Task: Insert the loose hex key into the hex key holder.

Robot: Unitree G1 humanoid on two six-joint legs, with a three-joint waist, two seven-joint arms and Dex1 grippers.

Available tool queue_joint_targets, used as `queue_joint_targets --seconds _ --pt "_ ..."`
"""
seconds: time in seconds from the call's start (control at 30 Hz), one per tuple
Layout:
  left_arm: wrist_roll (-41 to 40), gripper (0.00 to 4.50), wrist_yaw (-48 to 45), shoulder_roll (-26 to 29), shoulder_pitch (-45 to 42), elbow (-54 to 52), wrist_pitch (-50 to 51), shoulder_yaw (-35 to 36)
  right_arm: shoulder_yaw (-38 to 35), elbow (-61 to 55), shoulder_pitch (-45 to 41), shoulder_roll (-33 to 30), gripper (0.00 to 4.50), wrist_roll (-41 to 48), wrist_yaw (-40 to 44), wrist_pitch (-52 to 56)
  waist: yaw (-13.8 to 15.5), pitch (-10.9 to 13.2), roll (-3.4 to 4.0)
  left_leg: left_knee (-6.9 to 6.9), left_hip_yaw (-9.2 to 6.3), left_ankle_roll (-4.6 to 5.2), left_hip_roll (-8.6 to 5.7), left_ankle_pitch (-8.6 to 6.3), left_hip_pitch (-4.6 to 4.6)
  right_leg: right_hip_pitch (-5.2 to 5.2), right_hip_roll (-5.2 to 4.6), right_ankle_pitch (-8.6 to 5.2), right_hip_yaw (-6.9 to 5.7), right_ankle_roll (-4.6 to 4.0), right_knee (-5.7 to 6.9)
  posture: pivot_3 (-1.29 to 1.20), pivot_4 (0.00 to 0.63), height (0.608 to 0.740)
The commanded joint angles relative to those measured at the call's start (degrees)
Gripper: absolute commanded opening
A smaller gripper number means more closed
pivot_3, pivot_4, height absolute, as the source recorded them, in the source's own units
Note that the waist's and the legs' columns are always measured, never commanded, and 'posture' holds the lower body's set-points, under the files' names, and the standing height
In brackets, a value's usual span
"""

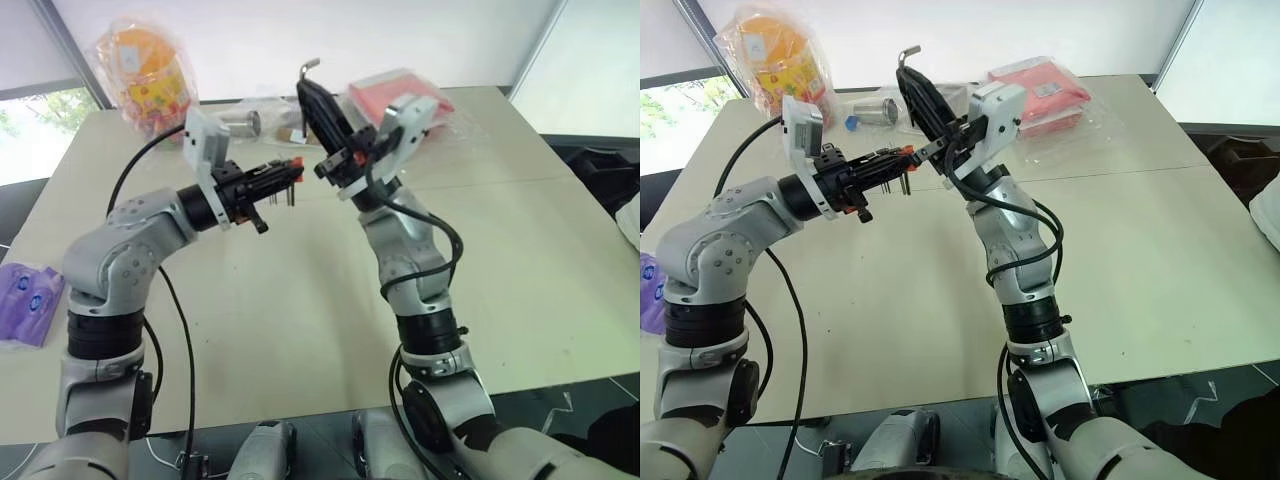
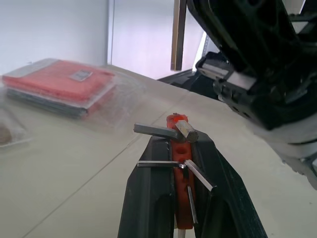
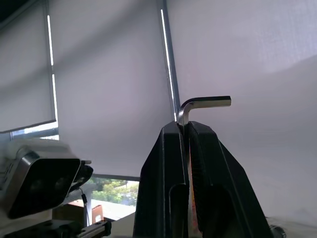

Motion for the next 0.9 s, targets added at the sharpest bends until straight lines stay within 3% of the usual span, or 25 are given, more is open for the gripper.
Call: queue_joint_targets --seconds 0.03,0.9 --pt "0.4 0.0 -0.3 0.7 -1.4 -0.4 -1.7 1.0 0.9 -2.0 0.8 0.1 0.04 -0.4 0.4 -0.9 0.0 0.0 0.0 0.0 0.0 0.0 0.0 0.0 0.0 0.0 0.0 0.0 0.0 0.0 0.0 0.0 0.15 0.74" --pt "0.7 0.0 -0.8 -0.2 -1.0 -0.4 -2.0 0.3 2.9 -3.2 0.8 0.6 0.04 -1.4 0.0 -0.9 0.0 0.0 0.0 0.0 0.0 0.0 0.0 0.0 0.0 -0.02 0.0 0.0 0.0 0.0 0.03 0.0 0.15 0.74"
